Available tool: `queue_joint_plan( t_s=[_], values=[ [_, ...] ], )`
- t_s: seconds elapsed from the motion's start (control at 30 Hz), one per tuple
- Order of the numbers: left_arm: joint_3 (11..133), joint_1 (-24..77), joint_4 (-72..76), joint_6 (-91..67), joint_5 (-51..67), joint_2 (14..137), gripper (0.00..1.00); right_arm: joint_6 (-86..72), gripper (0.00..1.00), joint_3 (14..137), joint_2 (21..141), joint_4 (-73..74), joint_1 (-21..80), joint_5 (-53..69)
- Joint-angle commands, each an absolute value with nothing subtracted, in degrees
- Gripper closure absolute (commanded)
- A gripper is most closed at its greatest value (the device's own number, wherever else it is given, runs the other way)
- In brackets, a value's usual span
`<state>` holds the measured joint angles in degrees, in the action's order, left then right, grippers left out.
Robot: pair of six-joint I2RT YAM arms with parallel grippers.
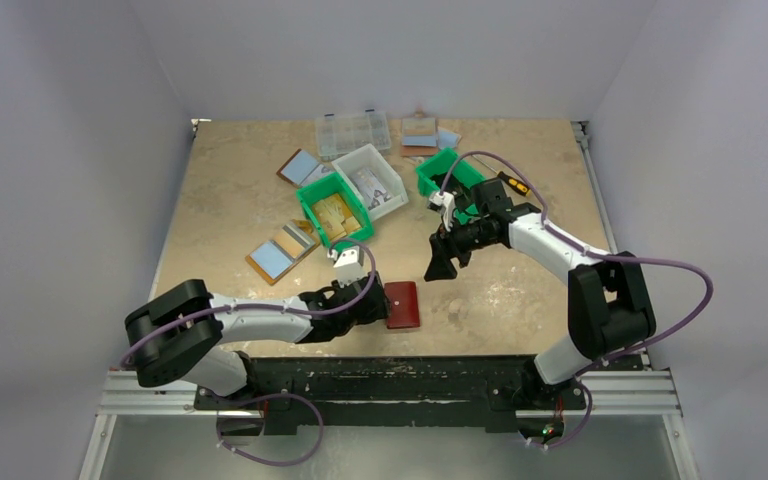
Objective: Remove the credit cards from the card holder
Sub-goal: Open the card holder at the center of the board.
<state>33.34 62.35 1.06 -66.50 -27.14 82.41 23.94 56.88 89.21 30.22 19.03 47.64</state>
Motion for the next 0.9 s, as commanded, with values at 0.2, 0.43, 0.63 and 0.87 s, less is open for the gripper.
queue_joint_plan(
  t_s=[0.2,0.43,0.63,0.87],
  values=[
    [33.0,62.3,-1.4,-67.2,-29.0,80.0,0.63,25.3,0.27,58.9,89.8,31.1,19.4,49.1],
    [31.9,62.2,1.4,-65.4,-30.1,78.6,1.0,25.5,0.27,58.9,89.7,31.3,19.6,49.1],
    [29.4,62.2,5.7,-60.1,-30.8,71.1,1.0,25.9,0.27,59.1,89.4,31.8,19.7,49.1],
    [34.4,62.2,1.4,-52.3,-32.5,61.4,1.0,27.3,0.27,59.5,87.5,32.7,19.7,47.9]
  ],
)
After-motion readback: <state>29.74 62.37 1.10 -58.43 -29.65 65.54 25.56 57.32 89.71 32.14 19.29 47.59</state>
